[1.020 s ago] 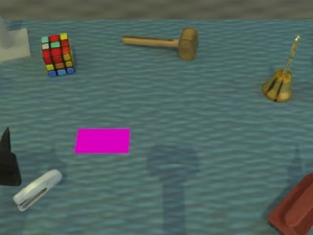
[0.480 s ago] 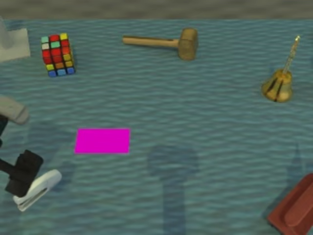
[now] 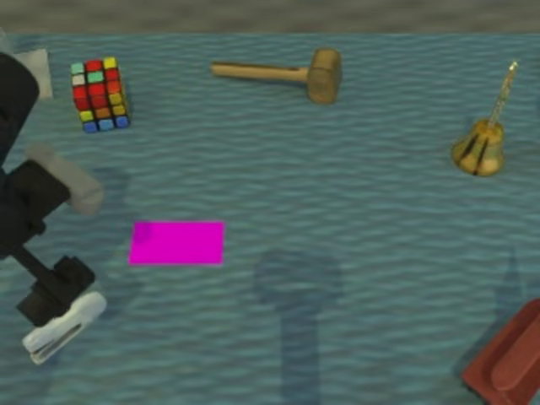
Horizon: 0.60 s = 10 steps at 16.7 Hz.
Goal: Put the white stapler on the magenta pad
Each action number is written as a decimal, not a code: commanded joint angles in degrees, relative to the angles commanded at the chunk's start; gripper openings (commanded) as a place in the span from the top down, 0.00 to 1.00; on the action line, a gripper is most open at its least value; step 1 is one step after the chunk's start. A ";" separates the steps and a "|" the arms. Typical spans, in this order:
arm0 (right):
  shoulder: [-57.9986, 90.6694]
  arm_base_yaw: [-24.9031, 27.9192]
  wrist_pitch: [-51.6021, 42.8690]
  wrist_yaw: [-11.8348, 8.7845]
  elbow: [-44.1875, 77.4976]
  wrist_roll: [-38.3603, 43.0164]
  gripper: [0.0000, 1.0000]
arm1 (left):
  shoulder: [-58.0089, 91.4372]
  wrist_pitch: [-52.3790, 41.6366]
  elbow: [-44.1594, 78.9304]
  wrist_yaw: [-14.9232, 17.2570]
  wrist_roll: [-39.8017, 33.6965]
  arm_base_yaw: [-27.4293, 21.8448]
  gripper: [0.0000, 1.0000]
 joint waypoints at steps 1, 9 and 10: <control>0.00 0.00 0.00 0.00 0.00 0.00 0.00 | 1.24 -0.94 1.00 0.00 0.49 -0.18 0.00; 0.00 0.00 0.00 0.00 0.00 0.00 0.00 | 2.33 -0.60 0.88 -0.01 0.86 -0.10 0.00; 0.00 0.00 0.00 0.00 0.00 0.00 0.00 | 2.86 0.73 -0.02 0.00 0.92 -0.13 0.00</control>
